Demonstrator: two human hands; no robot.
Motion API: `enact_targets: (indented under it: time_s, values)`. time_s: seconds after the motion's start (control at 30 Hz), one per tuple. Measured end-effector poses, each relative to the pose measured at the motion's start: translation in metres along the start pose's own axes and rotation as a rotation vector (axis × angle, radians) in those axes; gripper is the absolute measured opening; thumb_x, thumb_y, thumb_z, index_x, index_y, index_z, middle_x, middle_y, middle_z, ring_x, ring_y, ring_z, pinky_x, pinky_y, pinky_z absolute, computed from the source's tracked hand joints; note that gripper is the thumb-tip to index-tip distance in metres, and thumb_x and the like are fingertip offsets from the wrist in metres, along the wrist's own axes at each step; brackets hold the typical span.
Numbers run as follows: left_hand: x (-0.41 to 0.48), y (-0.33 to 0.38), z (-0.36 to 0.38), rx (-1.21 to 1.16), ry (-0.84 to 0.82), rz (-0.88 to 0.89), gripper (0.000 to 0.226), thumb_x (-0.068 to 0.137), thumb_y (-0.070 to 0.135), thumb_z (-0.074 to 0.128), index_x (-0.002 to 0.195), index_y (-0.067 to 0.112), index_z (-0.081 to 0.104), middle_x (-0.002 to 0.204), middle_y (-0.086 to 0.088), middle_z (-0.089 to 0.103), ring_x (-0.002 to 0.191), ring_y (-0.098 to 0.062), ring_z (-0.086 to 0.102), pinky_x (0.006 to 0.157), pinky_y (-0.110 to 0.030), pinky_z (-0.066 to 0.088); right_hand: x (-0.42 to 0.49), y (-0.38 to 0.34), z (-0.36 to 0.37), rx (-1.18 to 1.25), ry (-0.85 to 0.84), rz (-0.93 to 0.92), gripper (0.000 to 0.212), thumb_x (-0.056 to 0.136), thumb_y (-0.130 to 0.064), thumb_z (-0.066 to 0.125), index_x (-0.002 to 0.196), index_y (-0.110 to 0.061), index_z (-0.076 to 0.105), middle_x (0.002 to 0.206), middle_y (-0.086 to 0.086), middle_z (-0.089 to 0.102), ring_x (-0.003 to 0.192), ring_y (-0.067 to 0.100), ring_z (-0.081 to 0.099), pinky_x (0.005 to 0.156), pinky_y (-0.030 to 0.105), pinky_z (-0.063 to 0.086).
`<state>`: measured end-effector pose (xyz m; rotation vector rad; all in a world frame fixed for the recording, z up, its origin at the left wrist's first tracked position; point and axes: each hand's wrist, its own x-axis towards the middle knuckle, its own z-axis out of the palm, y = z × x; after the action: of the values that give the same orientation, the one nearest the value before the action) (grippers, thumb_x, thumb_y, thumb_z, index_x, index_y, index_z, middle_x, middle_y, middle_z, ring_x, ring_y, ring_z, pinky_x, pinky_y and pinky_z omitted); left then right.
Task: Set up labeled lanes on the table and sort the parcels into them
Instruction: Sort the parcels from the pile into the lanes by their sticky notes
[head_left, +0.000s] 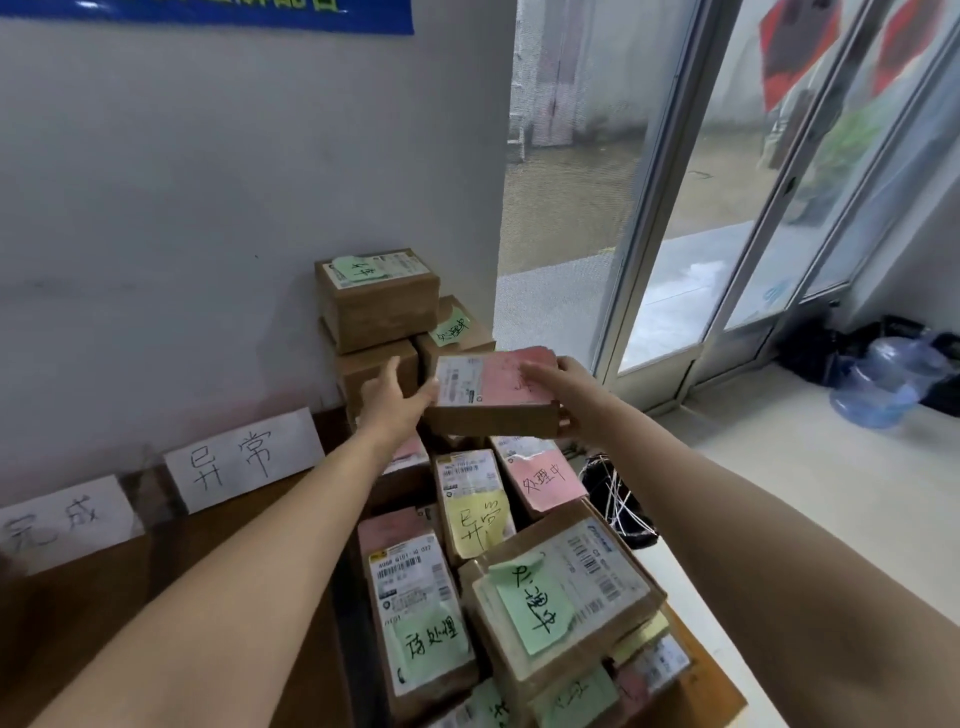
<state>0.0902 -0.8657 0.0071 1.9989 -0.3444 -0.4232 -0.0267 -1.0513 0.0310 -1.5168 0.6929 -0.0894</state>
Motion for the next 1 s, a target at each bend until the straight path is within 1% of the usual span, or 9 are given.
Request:
enact_targets:
  time_s: [0.07, 0.13, 0.3, 0.4, 0.53, 0.7, 0.8, 0.87, 1.0]
  values:
    - [-0.003, 0.002, 0.01, -0.184, -0.041, -0.102, 0.087, 0.086, 0.048, 0.062, 0.15, 0.036, 0.004, 0.156, -0.01, 0.019, 0.137, -0.036, 0.031, 0.102, -0.057, 0.039, 0.0, 0.003, -0.003, 0.144, 0.076, 0.053, 0.046, 0.09, -0.029, 0.065, 0.125, -0.009, 0.043, 0.105, 0.011, 0.058, 0.088, 0.024, 0.062, 0.073, 0.046, 0.059]
    - [-0.01, 0.01, 0.024, -0.345, -0.208, -0.184, 0.091, 0.087, 0.044, 0.064, 0.149, 0.042, -0.004, 0.152, -0.012, 0.03, 0.126, -0.036, 0.046, 0.09, -0.053, 0.048, -0.003, 0.006, -0.007, 0.25, 0.062, 0.084, 0.039, 0.09, -0.025, 0.065, 0.12, -0.006, 0.047, 0.101, 0.012, 0.059, 0.088, 0.025, 0.062, 0.062, 0.043, 0.059]
    - [-0.012, 0.028, 0.053, -0.543, -0.24, -0.117, 0.09, 0.091, 0.011, 0.061, 0.151, 0.034, -0.002, 0.133, -0.013, 0.049, 0.097, -0.026, 0.063, 0.082, -0.043, 0.055, -0.011, 0.012, -0.035, -0.076, -0.067, 0.1, 0.027, 0.088, -0.03, 0.066, 0.103, -0.008, 0.059, 0.09, 0.008, 0.063, 0.084, 0.023, 0.062, 0.078, 0.04, 0.054]
    - [-0.011, 0.034, 0.067, -0.484, -0.295, -0.065, 0.084, 0.092, 0.006, 0.058, 0.152, 0.026, 0.003, 0.118, -0.009, 0.058, 0.092, -0.021, 0.065, 0.083, -0.039, 0.055, -0.014, 0.019, -0.054, -0.127, -0.154, 0.134, 0.024, 0.09, -0.031, 0.066, 0.103, -0.011, 0.061, 0.091, 0.008, 0.063, 0.086, 0.022, 0.059, 0.081, 0.034, 0.05]
    - [-0.013, 0.037, 0.083, -0.348, -0.358, -0.059, 0.047, 0.094, 0.009, 0.056, 0.137, 0.013, 0.038, 0.112, -0.011, 0.059, 0.084, -0.017, 0.06, 0.071, -0.028, 0.052, -0.008, 0.028, -0.071, -0.07, -0.216, 0.189, 0.018, 0.092, -0.027, 0.063, 0.097, -0.01, 0.061, 0.085, 0.007, 0.065, 0.078, 0.019, 0.062, 0.082, 0.032, 0.053]
    - [-0.01, 0.021, 0.095, -0.068, -0.317, -0.179, 0.056, 0.098, 0.026, 0.052, 0.147, 0.015, 0.029, 0.13, -0.008, 0.05, 0.112, -0.025, 0.051, 0.087, -0.033, 0.045, 0.015, 0.037, -0.094, -0.028, -0.179, 0.177, 0.014, 0.091, -0.022, 0.063, 0.097, -0.009, 0.062, 0.082, 0.007, 0.065, 0.071, 0.018, 0.06, 0.08, 0.034, 0.048]
    - [-0.008, 0.009, 0.099, -0.008, -0.34, -0.308, 0.036, 0.098, 0.027, 0.051, 0.131, 0.018, 0.042, 0.097, -0.004, 0.051, 0.081, -0.019, 0.052, 0.078, -0.032, 0.046, 0.031, 0.046, -0.098, 0.008, -0.178, 0.227, 0.02, 0.091, -0.031, 0.062, 0.099, -0.012, 0.061, 0.063, -0.001, 0.065, 0.056, 0.008, 0.061, 0.07, 0.031, 0.041]
    - [-0.005, 0.005, 0.103, 0.02, -0.309, -0.355, 0.035, 0.097, 0.025, 0.053, 0.129, 0.013, 0.044, 0.088, -0.005, 0.05, 0.072, -0.017, 0.053, 0.074, -0.03, 0.051, 0.039, 0.052, -0.097, 0.068, -0.177, 0.246, 0.022, 0.091, -0.034, 0.061, 0.099, -0.013, 0.061, 0.07, 0.0, 0.066, 0.064, 0.01, 0.062, 0.065, 0.031, 0.039]
    - [0.001, 0.008, 0.109, 0.034, -0.282, -0.44, 0.038, 0.098, 0.024, 0.052, 0.122, -0.005, 0.048, 0.095, -0.02, 0.062, 0.084, -0.031, 0.066, 0.079, -0.039, 0.057, 0.054, 0.068, -0.093, 0.128, -0.209, 0.273, 0.028, 0.09, -0.041, 0.058, 0.097, -0.014, 0.062, 0.085, 0.005, 0.067, 0.08, 0.022, 0.061, 0.086, 0.038, 0.046]
